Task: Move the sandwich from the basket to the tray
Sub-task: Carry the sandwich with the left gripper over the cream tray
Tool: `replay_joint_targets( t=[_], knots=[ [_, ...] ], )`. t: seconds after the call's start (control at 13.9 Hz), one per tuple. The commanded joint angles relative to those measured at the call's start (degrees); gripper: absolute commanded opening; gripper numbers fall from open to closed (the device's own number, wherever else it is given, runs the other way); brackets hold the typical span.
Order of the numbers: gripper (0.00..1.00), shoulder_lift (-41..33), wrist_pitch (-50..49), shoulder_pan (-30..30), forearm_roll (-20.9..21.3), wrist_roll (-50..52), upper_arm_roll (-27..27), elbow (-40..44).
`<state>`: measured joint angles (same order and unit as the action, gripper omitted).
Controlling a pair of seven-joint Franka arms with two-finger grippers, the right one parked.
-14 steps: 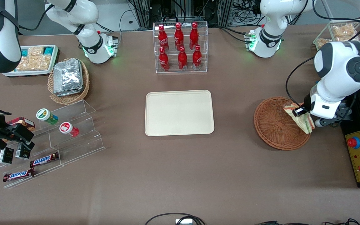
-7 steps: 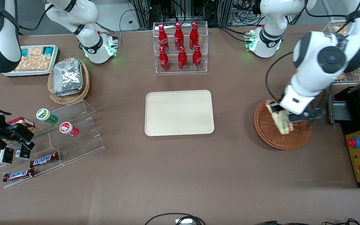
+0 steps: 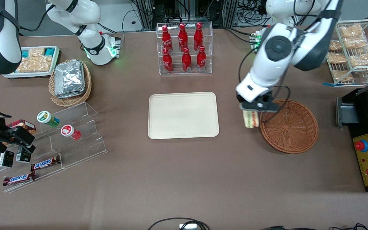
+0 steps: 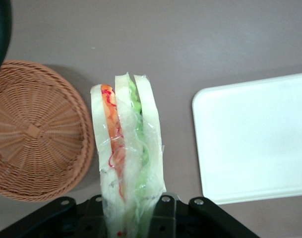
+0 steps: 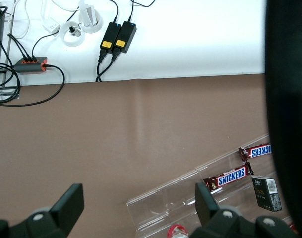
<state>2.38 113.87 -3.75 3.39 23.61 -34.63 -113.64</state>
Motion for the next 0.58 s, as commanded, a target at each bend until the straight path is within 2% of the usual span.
replay_joint_targets(
  t=[0.0,0.36,0.5],
  knots=[
    [0.0,2.88,-0.4,0.06,0.65,-0.41,-3.24,1.41],
    [0.0,7.98,4.08,7.52,1.44,5.47,-3.78,0.97],
    [0.0,11.4,5.48,10.68,5.99,10.72,-3.78,0.97]
  ],
)
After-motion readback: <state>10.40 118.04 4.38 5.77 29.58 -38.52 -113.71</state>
